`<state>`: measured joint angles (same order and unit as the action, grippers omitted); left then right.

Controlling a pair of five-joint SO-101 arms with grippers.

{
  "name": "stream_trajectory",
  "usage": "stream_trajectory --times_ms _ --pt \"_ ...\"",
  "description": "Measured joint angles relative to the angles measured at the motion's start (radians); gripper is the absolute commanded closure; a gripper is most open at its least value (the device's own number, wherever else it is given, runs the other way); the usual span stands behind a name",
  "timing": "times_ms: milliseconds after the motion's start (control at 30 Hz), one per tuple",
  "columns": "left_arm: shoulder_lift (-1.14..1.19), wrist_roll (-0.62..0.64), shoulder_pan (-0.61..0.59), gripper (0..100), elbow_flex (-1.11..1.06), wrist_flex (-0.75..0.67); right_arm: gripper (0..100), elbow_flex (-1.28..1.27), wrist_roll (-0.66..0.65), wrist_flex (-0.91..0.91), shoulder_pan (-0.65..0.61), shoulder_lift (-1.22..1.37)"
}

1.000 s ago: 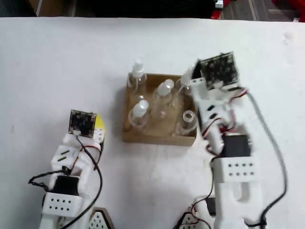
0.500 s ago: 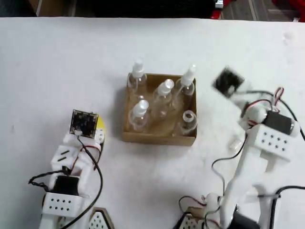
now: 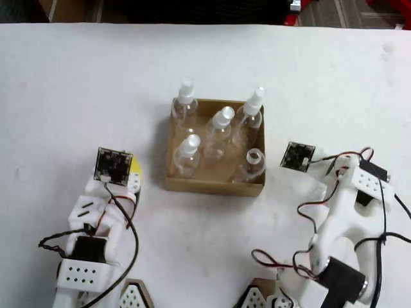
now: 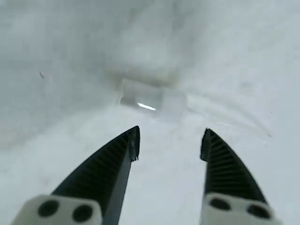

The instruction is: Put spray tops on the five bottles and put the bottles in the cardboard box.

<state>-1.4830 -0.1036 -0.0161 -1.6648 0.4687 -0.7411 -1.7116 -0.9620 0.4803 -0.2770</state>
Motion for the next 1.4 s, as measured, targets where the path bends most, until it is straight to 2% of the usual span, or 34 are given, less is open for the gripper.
stream_trajectory --times_ms 500,600,767,867,967,1100,1233,1333,1400 --pt "0.0 0.0 0.0 96 0.0 0.0 74.5 -0.003 -0.13 0.11 -0.011 0.184" --pt "0.0 0.0 0.0 96 0.0 0.0 80.1 -0.003 -0.13 0.153 -0.012 0.219" --pt "0.0 0.0 0.0 96 0.0 0.0 99.0 -0.003 -0.13 0.192 -0.011 0.227" --pt "0.0 0.0 0.0 96 0.0 0.0 95.7 -0.003 -0.13 0.219 -0.002 0.227" --pt "0.0 0.0 0.0 96 0.0 0.0 97.3 -0.003 -0.123 0.255 0.02 0.227" --pt "0.0 0.0 0.0 96 0.0 0.0 97.8 0.025 0.023 0.265 0.032 0.236" --pt "0.0 0.0 0.0 96 0.0 0.0 96.6 0.104 0.331 0.293 0.052 0.244" --pt "0.0 0.0 0.0 96 0.0 0.0 86.1 0.106 0.522 0.301 0.055 0.244" --pt "0.0 0.0 0.0 96 0.0 0.0 79.1 0.104 0.56 0.301 0.054 0.244"
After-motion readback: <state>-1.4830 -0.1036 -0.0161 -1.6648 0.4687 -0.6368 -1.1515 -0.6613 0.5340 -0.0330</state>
